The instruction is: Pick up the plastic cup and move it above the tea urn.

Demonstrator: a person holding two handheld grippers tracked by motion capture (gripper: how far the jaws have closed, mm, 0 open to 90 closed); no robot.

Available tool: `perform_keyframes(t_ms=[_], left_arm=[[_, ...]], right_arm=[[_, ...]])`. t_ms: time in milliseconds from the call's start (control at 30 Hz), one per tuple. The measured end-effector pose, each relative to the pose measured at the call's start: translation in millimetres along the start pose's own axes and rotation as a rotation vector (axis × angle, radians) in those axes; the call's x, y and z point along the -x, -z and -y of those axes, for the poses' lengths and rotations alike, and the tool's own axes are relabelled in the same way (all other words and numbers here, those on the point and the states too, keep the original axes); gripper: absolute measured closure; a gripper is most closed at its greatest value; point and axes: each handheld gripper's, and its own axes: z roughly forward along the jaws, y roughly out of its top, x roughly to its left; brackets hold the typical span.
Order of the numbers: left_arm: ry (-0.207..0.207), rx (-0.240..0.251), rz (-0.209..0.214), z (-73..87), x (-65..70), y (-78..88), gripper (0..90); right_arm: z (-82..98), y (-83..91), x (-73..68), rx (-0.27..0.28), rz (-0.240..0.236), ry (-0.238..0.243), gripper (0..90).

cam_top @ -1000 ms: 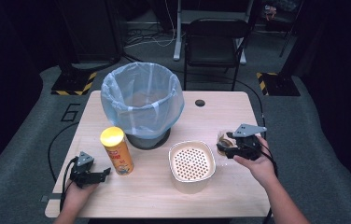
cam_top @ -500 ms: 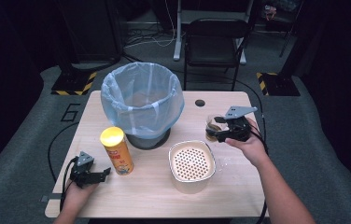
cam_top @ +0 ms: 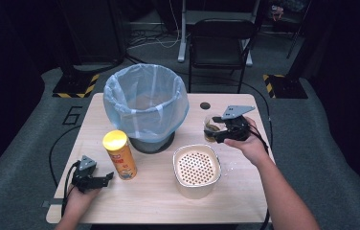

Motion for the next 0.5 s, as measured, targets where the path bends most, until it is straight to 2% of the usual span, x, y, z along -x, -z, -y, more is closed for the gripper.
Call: perform_keyframes(t_ms=[267, 500], left_arm=[[0.000, 0.000, 0.000, 0.0, 0.0, 0.0, 13.6], [0.001, 0.000, 0.000, 0.0, 0.0, 0.0, 13.6]], right_arm=[[-5.8, -0.6, -6.2, 0.050, 0.008, 0.073, 35.6], [-9.2, 2.1, -21.5, 0.093, 0.037, 0.206, 35.9]])
